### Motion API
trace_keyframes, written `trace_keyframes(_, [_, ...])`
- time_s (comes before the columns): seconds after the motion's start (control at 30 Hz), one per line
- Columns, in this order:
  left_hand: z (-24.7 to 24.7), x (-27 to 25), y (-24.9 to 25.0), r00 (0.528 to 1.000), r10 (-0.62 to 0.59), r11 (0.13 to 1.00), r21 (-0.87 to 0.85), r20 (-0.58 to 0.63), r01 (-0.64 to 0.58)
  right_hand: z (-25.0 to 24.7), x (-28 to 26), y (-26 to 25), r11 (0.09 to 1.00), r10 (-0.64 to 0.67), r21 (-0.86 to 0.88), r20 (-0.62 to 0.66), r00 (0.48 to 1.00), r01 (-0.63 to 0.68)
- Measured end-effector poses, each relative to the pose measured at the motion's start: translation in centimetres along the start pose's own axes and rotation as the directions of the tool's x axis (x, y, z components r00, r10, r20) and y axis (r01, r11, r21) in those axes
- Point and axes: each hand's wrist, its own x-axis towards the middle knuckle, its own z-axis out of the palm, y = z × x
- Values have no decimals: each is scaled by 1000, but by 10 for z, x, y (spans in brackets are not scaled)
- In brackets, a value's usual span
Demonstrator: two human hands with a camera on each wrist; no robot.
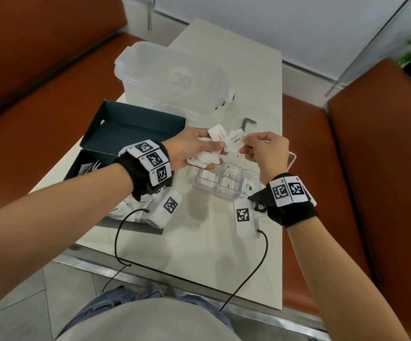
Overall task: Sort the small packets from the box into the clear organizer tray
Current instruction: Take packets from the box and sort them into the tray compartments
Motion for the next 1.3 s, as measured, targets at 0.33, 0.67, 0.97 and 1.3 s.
trace_keyframes(0.33, [-5, -2, 3, 996, 5, 998, 66, -91, 1, -12, 6, -13, 991, 0, 131, 164, 987, -22])
trace_keyframes(0.67, [-2, -4, 6, 998, 25, 995, 103, -55, -19, 1, 5, -11, 993, 52, 84, 275, 960, -78])
trace_keyframes(0.97, [-8, -8, 10, 996, 13, 994, 106, -90, -4, -3, 19, -3, 989, 2, -148, 142, 990, 19])
trace_keyframes(1.3, [-11, -10, 11, 991, -13, 997, 80, -131, 23, -5, 22, 60, 780, -165, -576, 187, 968, 244])
